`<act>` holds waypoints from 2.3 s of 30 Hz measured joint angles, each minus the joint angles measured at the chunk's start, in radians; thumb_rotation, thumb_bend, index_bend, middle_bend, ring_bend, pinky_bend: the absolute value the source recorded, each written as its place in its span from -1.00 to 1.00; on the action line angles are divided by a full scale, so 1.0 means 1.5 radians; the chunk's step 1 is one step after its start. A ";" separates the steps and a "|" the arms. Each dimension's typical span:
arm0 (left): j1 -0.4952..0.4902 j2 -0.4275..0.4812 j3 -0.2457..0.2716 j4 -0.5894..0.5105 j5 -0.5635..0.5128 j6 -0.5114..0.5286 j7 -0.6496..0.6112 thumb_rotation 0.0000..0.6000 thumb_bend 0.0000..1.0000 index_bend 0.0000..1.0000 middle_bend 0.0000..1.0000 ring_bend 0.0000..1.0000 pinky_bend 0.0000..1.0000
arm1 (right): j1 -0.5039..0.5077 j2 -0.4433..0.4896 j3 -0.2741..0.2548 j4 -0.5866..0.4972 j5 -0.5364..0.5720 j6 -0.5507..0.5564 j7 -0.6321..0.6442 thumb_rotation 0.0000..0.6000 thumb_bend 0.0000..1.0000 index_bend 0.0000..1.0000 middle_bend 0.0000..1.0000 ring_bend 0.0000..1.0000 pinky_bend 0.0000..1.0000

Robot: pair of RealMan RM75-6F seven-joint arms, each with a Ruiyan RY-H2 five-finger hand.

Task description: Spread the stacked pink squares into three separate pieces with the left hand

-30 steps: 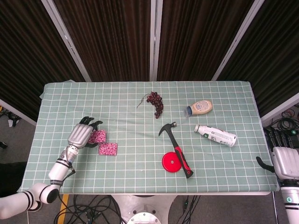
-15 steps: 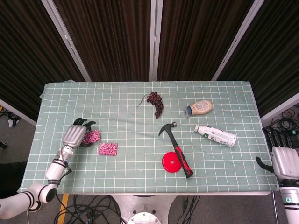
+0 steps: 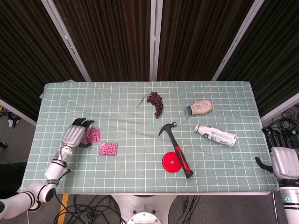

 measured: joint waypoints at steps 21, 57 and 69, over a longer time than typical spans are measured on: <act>0.003 0.081 0.010 -0.259 -0.011 -0.001 0.108 1.00 -0.75 -0.72 -0.57 -0.86 -0.80 | 0.002 -0.004 0.000 0.010 0.004 -0.007 0.010 1.00 -0.67 -1.00 -1.00 -1.00 -1.00; -0.005 -0.003 0.015 -0.175 -0.030 -0.020 0.144 1.00 -0.69 -0.68 -0.34 -0.88 -0.80 | 0.001 -0.007 -0.001 0.023 0.011 -0.013 0.017 1.00 -0.67 -1.00 -1.00 -1.00 -1.00; -0.007 -0.006 0.012 -0.175 -0.033 -0.023 0.142 1.00 -0.68 -0.66 -0.29 -0.88 -0.80 | 0.000 -0.008 0.000 0.026 0.012 -0.014 0.020 1.00 -0.67 -1.00 -1.00 -1.00 -1.00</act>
